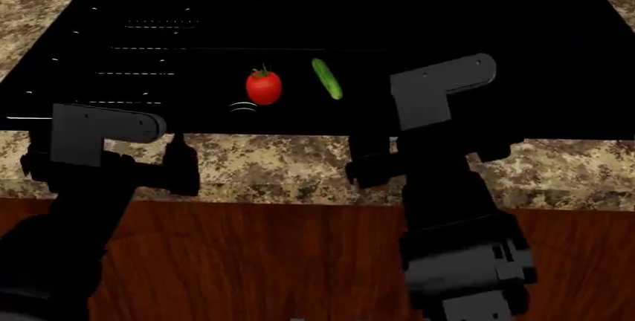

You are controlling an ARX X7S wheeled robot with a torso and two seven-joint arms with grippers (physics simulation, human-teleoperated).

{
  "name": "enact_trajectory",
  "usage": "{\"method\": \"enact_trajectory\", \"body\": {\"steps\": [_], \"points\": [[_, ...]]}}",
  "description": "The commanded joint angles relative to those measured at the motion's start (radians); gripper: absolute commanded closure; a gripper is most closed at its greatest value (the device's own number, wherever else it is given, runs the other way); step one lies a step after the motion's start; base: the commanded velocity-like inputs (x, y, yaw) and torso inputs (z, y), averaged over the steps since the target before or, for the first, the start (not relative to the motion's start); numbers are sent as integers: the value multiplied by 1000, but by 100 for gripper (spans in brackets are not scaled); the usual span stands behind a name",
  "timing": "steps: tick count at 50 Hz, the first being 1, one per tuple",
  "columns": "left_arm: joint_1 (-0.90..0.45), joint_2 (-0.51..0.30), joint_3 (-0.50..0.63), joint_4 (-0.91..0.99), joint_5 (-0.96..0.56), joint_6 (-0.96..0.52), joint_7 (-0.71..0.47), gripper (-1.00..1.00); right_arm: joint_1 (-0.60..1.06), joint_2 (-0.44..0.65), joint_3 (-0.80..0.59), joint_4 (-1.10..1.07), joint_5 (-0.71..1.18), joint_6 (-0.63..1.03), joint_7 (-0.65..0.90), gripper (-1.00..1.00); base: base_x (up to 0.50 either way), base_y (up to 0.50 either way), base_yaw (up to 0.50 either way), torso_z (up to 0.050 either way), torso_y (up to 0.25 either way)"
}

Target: Pick the vegetables from the sink and place them on the cutting board.

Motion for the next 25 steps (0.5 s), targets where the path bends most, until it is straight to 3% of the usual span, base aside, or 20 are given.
{"method": "enact_trajectory", "body": {"steps": [1, 9, 25], "points": [[-181, 12, 7, -324, 11, 76, -3, -100, 312, -52, -57, 587, -45, -199, -47, -100, 500, 0, 0, 0, 0], [-156, -15, -1, -250, -1, 42, -10, -100, 205, 5, -87, 197, -62, 32, -60, -100, 500, 0, 0, 0, 0], [-137, -41, 13, -152, -3, -16, -15, -100, 156, 26, -74, 89, -43, 79, -52, -100, 500, 0, 0, 0, 0]]}}
